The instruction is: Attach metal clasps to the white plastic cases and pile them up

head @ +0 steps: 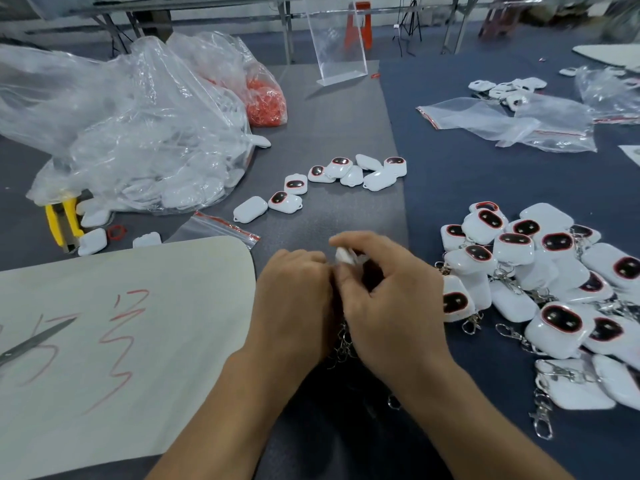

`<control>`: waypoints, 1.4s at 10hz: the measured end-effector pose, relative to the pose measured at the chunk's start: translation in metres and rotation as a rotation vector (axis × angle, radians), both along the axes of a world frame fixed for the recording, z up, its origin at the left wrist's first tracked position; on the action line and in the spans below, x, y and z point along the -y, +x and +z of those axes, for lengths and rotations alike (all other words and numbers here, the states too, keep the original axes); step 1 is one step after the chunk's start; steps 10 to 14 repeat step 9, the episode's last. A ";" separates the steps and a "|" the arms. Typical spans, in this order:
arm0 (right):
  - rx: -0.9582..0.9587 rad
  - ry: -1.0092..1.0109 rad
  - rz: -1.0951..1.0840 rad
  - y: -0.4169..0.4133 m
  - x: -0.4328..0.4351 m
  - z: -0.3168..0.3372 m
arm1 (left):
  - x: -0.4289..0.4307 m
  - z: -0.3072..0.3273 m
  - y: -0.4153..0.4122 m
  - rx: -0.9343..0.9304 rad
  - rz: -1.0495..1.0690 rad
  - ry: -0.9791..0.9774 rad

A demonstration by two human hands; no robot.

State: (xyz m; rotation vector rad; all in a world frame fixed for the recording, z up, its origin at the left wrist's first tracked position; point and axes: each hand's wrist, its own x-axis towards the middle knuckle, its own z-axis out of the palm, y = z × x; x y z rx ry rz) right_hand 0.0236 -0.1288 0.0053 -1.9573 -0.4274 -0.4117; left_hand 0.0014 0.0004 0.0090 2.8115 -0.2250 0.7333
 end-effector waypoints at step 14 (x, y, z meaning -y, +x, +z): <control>0.004 -0.365 -0.488 0.049 0.096 0.027 | -0.008 0.021 -0.014 0.238 0.147 -0.450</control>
